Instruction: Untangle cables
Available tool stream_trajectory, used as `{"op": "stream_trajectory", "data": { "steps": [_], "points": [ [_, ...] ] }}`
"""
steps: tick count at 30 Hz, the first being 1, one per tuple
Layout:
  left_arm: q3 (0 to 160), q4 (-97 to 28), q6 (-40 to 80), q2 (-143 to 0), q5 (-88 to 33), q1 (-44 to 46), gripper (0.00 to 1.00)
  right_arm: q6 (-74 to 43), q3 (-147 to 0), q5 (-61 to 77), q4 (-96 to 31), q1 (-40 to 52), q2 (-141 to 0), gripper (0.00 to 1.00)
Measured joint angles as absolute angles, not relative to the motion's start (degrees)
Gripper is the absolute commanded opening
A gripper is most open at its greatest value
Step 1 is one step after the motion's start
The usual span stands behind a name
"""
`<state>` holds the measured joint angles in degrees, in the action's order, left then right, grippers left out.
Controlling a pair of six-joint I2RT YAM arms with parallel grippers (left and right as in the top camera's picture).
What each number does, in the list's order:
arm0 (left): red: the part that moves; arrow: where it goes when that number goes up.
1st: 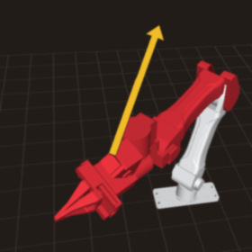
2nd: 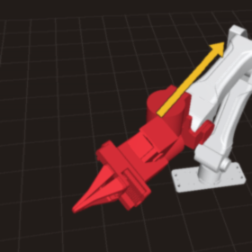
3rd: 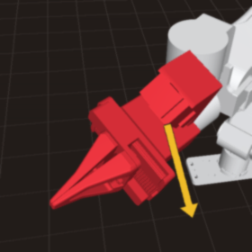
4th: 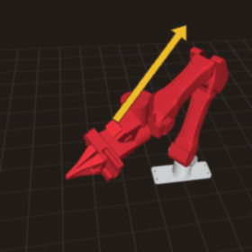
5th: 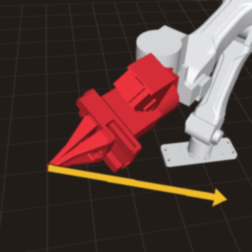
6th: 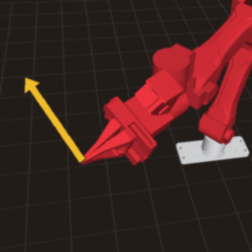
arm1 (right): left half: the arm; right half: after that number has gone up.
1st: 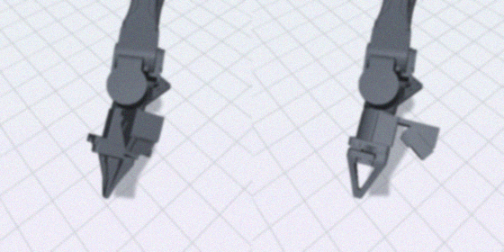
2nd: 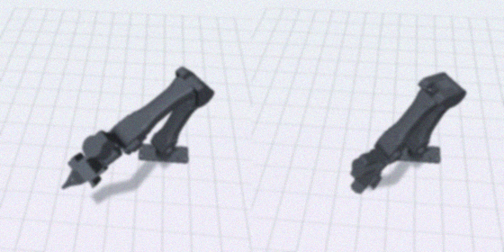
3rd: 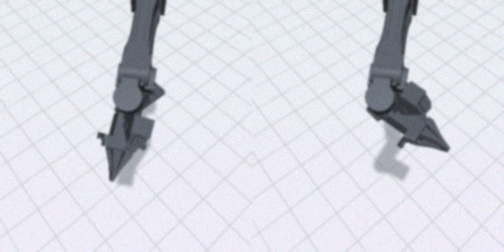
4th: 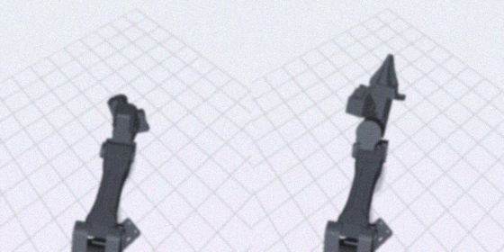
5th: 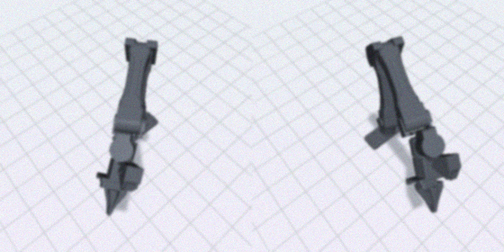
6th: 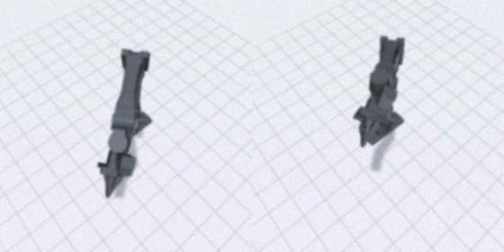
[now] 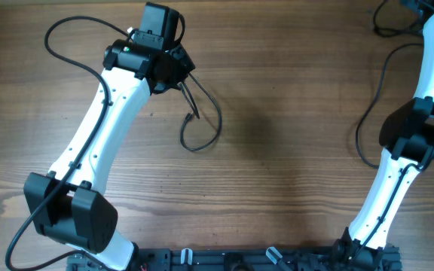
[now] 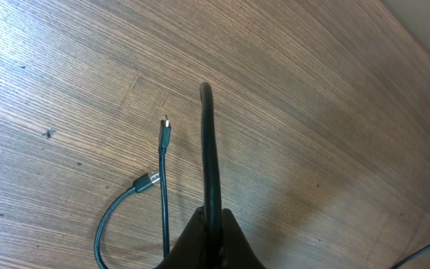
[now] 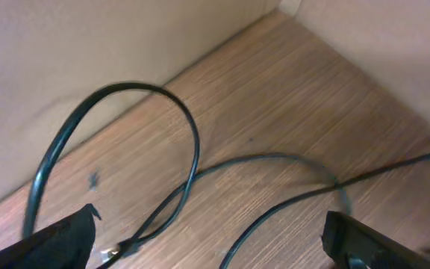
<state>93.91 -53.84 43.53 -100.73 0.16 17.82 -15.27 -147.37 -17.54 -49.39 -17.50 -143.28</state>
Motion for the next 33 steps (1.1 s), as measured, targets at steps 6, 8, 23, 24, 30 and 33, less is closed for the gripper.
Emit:
{"op": "stream_trajectory", "data": {
  "steps": [6,8,23,24,30,33],
  "points": [
    [93.91,-52.31,41.41,-100.73,-0.93,17.82,0.04,-15.49,-147.37,-2.66,-53.78,-17.85,-142.28,1.00],
    [93.91,-49.63,38.20,-100.73,-3.66,17.80,0.04,-15.05,-147.37,5.43,-55.16,-17.82,-140.77,1.00],
    [93.82,-37.19,30.63,-94.83,-35.99,8.43,0.04,-5.23,-147.37,53.71,-60.62,-11.53,-132.97,0.87],
    [93.82,-37.10,30.61,-94.41,-38.70,7.29,0.04,-3.84,-147.37,54.46,-61.65,-10.52,-132.97,0.87],
    [93.82,-37.12,30.22,-93.91,-55.07,0.71,0.04,7.68,-147.37,56.77,-68.77,-1.04,-132.97,0.87],
    [93.82,-37.17,30.22,-93.91,-60.66,-1.30,0.04,13.45,-147.37,57.49,-71.33,3.66,-132.97,0.86]
  ]
}}
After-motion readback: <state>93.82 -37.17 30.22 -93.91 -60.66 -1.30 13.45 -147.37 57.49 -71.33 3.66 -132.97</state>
